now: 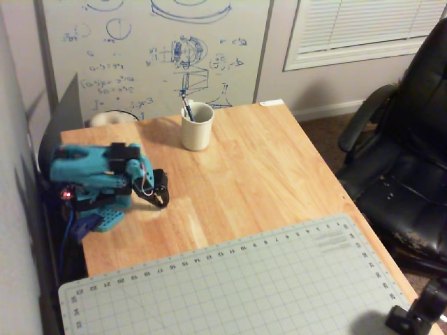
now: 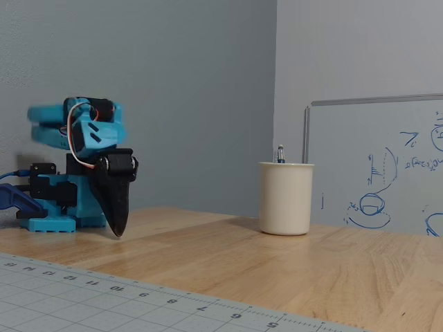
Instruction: Touch the pen.
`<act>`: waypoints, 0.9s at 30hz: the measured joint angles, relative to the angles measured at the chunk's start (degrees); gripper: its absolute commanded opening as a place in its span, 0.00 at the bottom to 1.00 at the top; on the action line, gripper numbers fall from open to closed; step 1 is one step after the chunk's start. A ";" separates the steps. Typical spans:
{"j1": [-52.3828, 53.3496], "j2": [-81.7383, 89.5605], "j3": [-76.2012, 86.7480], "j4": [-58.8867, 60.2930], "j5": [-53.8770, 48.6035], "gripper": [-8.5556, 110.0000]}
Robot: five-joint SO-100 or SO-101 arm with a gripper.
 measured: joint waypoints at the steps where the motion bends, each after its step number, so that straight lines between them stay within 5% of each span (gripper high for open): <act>1: -0.09 2.64 0.44 -0.09 0.00 0.08; 27: -0.09 4.92 0.88 0.00 0.00 0.08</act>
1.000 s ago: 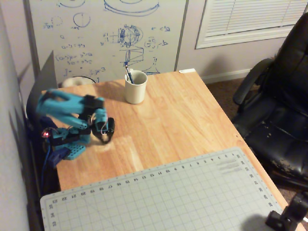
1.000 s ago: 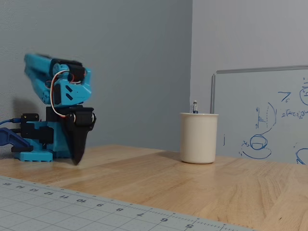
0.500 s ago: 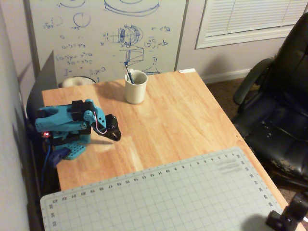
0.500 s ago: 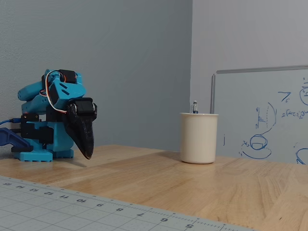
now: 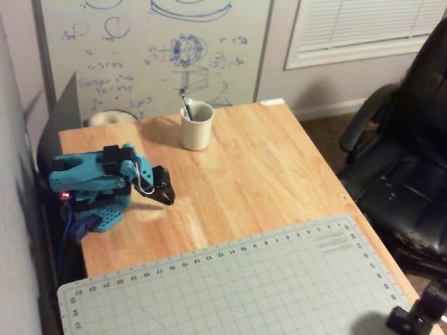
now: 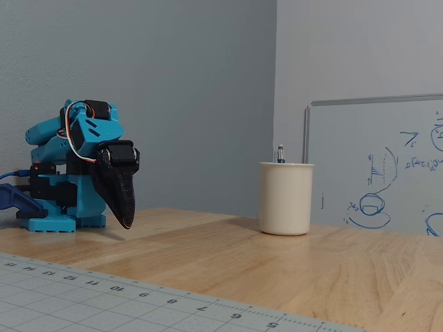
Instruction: Touch the pen.
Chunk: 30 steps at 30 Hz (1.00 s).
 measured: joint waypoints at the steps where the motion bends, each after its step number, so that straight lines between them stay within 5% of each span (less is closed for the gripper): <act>1: 0.00 0.00 0.00 0.00 0.00 0.08; 16: -15.38 -1.14 -15.38 0.00 0.00 0.08; 30: -34.10 -36.91 -49.04 0.00 0.00 0.08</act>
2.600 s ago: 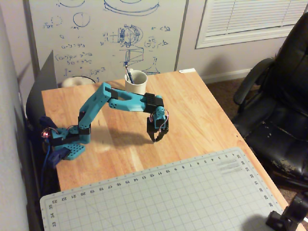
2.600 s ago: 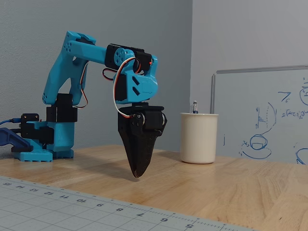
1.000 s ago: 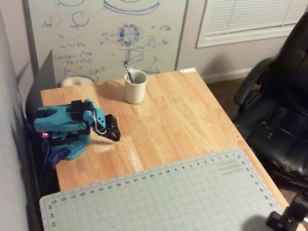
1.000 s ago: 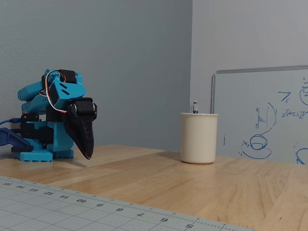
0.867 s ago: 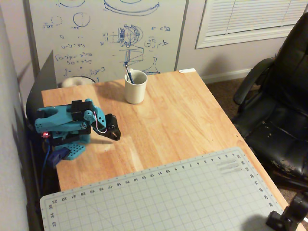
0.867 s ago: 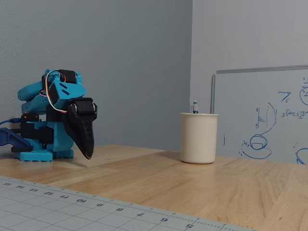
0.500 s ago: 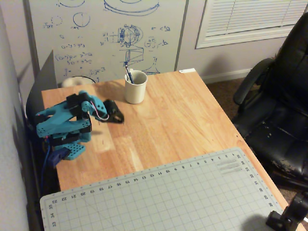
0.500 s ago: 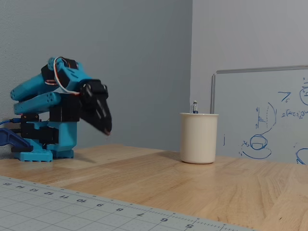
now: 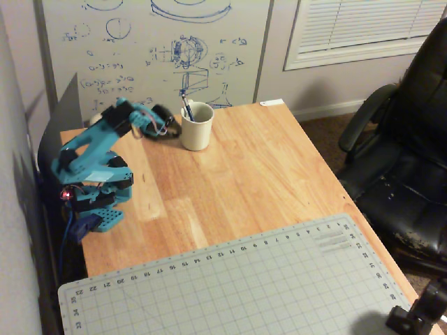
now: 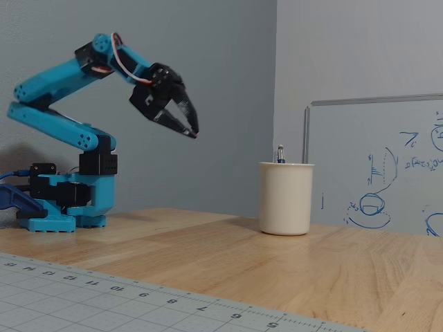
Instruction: Touch the pen.
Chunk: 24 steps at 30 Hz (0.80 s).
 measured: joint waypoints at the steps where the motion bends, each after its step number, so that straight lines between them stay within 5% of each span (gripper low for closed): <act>1: -1.41 -2.20 -1.93 0.00 0.00 0.08; 24: -16.70 -52.56 -44.74 0.00 0.00 0.08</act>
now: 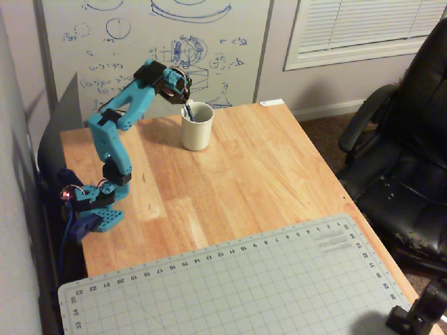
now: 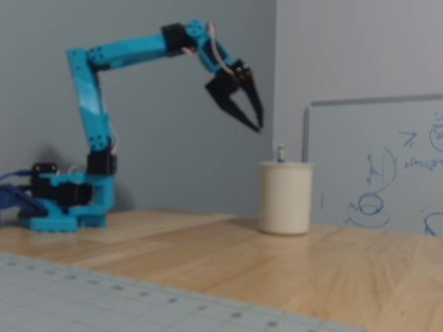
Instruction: Touch the pen.
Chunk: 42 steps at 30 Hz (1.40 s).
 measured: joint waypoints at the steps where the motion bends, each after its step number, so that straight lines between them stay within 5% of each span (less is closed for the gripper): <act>1: -0.35 -1.67 -1.67 0.00 0.00 0.08; 13: -2.46 -18.02 -14.85 0.00 0.09 0.08; 42: -3.16 -19.51 -15.21 0.00 0.09 0.08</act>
